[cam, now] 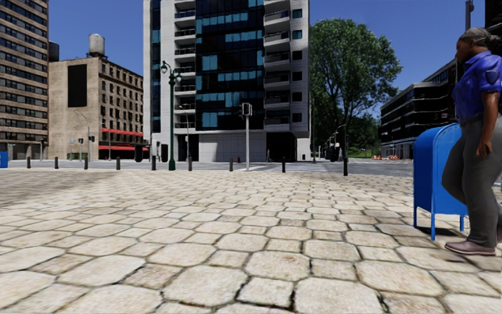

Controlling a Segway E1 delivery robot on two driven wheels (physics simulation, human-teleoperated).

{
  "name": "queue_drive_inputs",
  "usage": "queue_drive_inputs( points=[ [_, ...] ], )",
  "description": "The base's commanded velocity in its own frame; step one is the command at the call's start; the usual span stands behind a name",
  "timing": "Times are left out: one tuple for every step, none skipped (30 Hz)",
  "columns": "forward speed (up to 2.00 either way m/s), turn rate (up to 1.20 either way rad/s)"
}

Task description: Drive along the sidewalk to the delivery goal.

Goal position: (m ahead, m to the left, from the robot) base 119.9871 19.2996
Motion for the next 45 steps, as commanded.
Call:
queue_drive_inputs(
  points=[
    [0.0, 0.0],
    [0.0, 0.0],
    [0.0, 0.0],
    [0.0, 0.0],
    [0.0, 0.0],
    [0.0, 0.0],
    [0.0, 0.0],
    [0.0, 0.0],
    [0.0, 0.0],
    [0.0, 0.0],
    [0.0, 0.0],
    [0.0, 0.0],
    [0.0, 0.0],
    [0.0, 0.0],
    [0.0, 0.0],
    [0.0, 0.0],
    [0.0, 0.0],
    [0.0, 0.0],
    [0.0, 0.0],
    [0.0, 0.0],
    [0.0, 0.0],
    [0.0, 0.0],
    [0.0, 0.0],
    [0.0, 0.0],
    [0.0, 0.0],
    [0.0, 0.0],
    [0.0, 0.0],
    [0.0, 0.0],
    [0.0, 0.0],
    [0.0, 0.0],
    [0.0, 0.0],
    [0.0, 0.0],
    [0.0, 0.0],
    [0.0, 0.0],
    [0.0, 0.0],
    [0.0, 0.0],
    [0.0, 0.0],
    [1.45, 0.0],
    [2.0, 0.0],
    [2.0, 0.0],
    [2.0, 0.0],
    [2.0, 0.0],
    [2.0, 0.0],
    [2.0, 0.0],
    [2.0, 0.0]
  ],
)
